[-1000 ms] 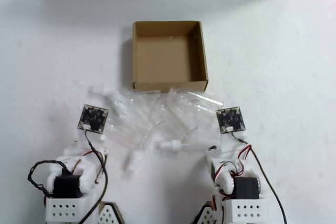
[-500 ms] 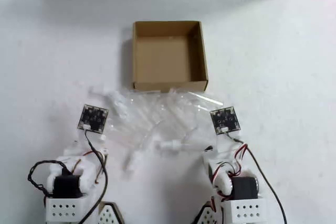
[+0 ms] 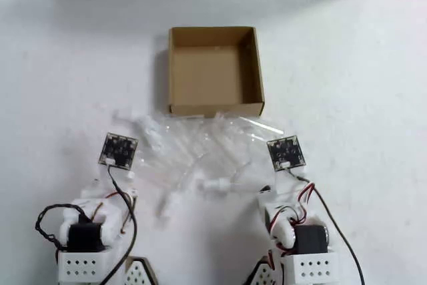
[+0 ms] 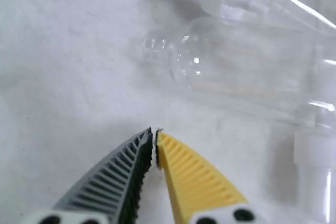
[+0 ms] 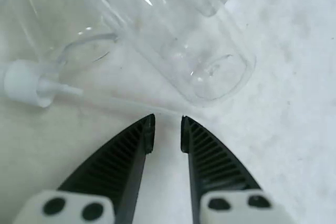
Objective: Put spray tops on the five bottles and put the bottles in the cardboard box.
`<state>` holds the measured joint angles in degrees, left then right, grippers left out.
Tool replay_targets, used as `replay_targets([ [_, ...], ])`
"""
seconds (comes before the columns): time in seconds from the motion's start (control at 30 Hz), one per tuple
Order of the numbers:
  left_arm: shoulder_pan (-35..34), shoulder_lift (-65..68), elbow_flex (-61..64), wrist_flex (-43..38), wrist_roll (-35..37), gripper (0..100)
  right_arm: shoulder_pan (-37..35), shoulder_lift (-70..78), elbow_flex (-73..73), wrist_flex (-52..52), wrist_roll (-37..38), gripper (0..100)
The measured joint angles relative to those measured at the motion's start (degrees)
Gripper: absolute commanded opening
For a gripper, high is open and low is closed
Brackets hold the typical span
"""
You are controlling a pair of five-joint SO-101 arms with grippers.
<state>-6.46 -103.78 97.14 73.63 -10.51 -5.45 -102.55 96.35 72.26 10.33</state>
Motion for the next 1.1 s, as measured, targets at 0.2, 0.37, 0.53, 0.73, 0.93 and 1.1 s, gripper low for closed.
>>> replay_targets([
  [0.2, 0.0, 0.0, 0.0, 0.0, 0.0, 2, 3.7, 0.0, 0.0, 0.0, 0.0, 5.9],
  [0.37, 0.0, 0.0, 0.0, 0.0, 0.0, 2, 14.6, -0.3, 0.0, 0.0, 0.6, 6.0],
  [0.53, 0.0, 0.0, 0.0, 0.0, 0.0, 2, 20.9, -0.3, 0.0, 0.0, 12.1, 5.7],
  [0.73, 0.0, 0.0, 0.0, 0.0, 0.0, 2, 21.5, -0.3, 0.0, -0.1, 20.0, 5.7],
  [0.93, 0.0, 0.0, 0.0, 0.0, 0.0, 2, 21.7, -0.3, 0.0, -0.1, 20.5, 5.7],
  [1.1, 0.0, 0.0, -0.4, -1.6, 0.0, 2, 21.7, -0.3, 0.0, -0.1, 20.7, 5.7],
])
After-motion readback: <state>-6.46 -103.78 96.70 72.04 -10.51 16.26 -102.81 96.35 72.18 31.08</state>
